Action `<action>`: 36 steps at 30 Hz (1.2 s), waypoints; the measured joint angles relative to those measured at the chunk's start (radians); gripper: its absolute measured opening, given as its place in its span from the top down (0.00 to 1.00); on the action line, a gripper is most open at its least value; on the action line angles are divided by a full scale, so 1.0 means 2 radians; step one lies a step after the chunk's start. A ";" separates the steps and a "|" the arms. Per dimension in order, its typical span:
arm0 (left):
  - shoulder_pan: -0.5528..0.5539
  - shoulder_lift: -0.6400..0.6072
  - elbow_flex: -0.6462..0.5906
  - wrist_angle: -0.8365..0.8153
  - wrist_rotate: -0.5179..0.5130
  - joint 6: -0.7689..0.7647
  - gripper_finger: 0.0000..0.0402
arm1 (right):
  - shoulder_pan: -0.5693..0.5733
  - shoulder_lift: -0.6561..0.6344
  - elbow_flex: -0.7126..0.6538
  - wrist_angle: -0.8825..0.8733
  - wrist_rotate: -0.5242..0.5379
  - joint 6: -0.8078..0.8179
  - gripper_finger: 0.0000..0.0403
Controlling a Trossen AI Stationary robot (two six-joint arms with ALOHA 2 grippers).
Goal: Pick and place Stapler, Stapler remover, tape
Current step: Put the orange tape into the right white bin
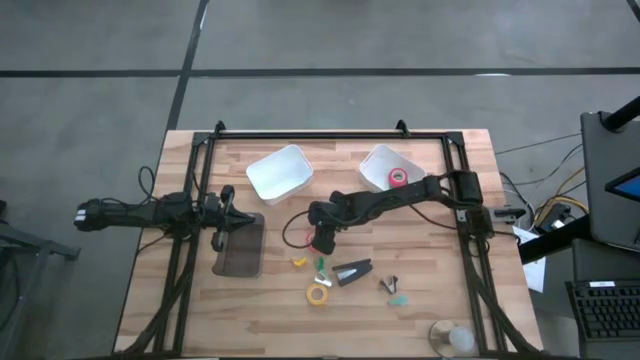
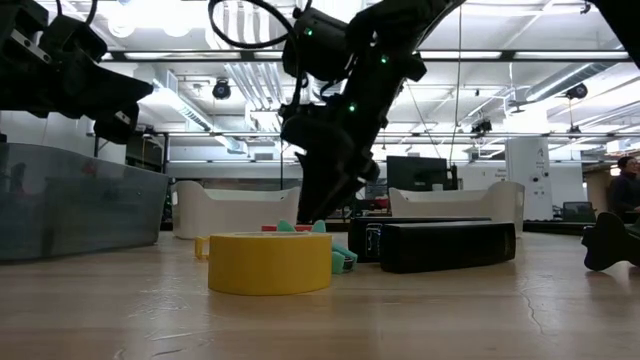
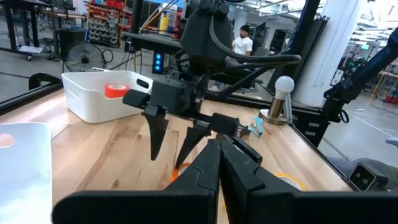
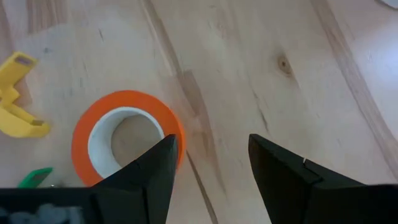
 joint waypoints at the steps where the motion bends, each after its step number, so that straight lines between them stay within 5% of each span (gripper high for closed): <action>1: 0.000 0.000 0.000 0.000 0.000 0.000 0.97 | 0.000 0.001 0.000 0.001 -0.002 0.001 0.51; 36: 0.000 0.000 0.000 0.000 0.000 0.000 0.97 | 0.018 0.009 0.005 0.019 -0.027 0.017 0.52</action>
